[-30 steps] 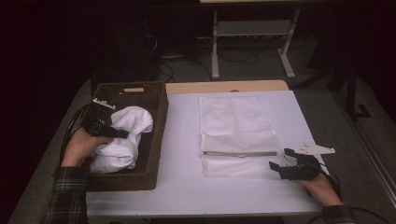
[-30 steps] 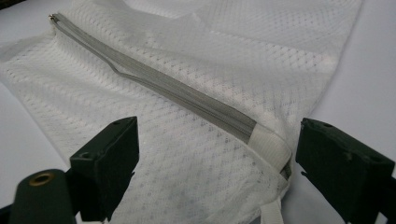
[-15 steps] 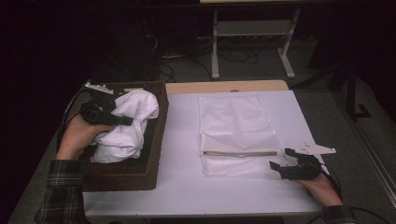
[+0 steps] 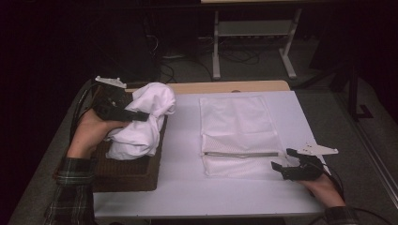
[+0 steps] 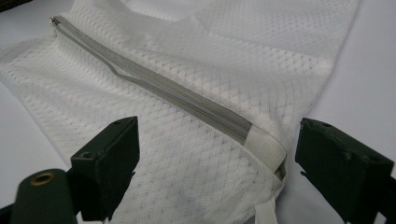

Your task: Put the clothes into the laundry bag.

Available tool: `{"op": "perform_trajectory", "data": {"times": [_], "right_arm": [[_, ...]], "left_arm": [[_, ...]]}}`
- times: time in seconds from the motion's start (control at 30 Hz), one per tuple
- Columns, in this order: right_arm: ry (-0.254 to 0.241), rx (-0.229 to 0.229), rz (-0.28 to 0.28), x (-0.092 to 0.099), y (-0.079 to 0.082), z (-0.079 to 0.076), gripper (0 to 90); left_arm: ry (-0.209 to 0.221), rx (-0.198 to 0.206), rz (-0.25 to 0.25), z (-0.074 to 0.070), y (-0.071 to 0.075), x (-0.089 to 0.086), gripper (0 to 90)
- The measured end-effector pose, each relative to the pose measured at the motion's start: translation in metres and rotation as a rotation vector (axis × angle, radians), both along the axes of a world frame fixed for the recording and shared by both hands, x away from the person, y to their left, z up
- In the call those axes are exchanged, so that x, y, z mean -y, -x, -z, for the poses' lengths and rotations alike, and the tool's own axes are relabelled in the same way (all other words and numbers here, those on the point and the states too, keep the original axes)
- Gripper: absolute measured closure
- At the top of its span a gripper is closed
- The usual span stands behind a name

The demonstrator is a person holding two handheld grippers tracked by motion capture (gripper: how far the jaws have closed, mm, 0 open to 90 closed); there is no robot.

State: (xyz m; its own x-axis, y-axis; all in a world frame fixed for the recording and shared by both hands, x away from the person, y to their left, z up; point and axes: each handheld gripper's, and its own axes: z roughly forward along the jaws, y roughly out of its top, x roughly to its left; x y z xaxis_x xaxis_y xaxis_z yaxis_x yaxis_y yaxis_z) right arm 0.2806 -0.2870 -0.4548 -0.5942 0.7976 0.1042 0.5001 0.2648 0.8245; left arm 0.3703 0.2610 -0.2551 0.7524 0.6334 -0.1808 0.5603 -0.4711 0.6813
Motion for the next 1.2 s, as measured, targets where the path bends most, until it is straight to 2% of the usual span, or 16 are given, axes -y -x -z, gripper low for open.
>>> {"op": "perform_trajectory", "data": {"times": [0.03, 0.13, 0.3, 0.37, 0.5, 0.53, 0.57, 0.67, 0.73, 0.87, 0.97, 1.07, 1.1, 1.13, 1.2], "right_arm": [[0.000, 0.000, 0.000, 0.000, 0.000, 0.000, 13.2], [-0.011, -0.006, -0.012, 0.000, 0.000, -0.002, 13.5], [-0.027, 0.007, -0.014, 0.000, 0.000, -0.005, 13.5], [-0.031, 0.017, -0.018, 0.001, 0.000, -0.008, 13.5], [-0.030, 0.009, -0.025, 0.002, -0.001, -0.011, 13.5], [-0.030, 0.009, -0.025, 0.002, -0.001, -0.011, 13.5], [-0.025, 0.006, -0.033, 0.001, -0.001, -0.012, 13.4], [-0.020, -0.009, -0.052, 0.000, -0.001, -0.013, 13.3], [-0.016, -0.028, -0.080, -0.001, -0.001, -0.015, 13.3], [-0.029, -0.038, -0.090, 0.000, -0.001, -0.016, 13.4], [-0.035, -0.040, -0.093, 0.001, -0.001, -0.017, 13.8], [-0.039, -0.042, -0.097, 0.001, -0.001, -0.017, 14.0], [-0.039, -0.042, -0.097, 0.001, -0.001, -0.017, 14.0], [-0.038, -0.051, -0.106, 0.001, -0.002, -0.017, 17.5], [-0.039, -0.054, -0.116, 0.001, -0.002, -0.017, 18.8]], "left_arm": [[0.008, 0.008, 0.032, -0.005, 0.001, 0.014, 61.2], [0.021, 0.012, 0.064, -0.006, 0.003, 0.029, 61.2], [0.028, 0.013, 0.099, -0.007, 0.004, 0.046, 61.2], [0.033, 0.012, 0.130, -0.006, 0.005, 0.060, 61.2], [0.037, 0.009, 0.163, -0.001, 0.007, 0.079, 61.2], [0.037, 0.009, 0.163, -0.001, 0.007, 0.079, 61.2], [0.033, 0.006, 0.174, 0.003, 0.009, 0.087, 61.2], [0.031, 0.002, 0.188, 0.007, 0.010, 0.094, 61.2], [0.030, -0.008, 0.215, 0.014, 0.013, 0.106, 61.2], [0.014, -0.020, 0.245, 0.023, 0.019, 0.120, 61.2], [0.013, -0.028, 0.250, 0.028, 0.022, 0.127, 61.2], [0.013, -0.028, 0.250, 0.028, 0.022, 0.127, 61.2], [0.002, -0.034, 0.260, 0.034, 0.025, 0.136, 61.2], [-0.001, -0.037, 0.260, 0.037, 0.026, 0.138, 61.2], [-0.004, -0.049, 0.266, 0.042, 0.026, 0.140, 61.2]]}}
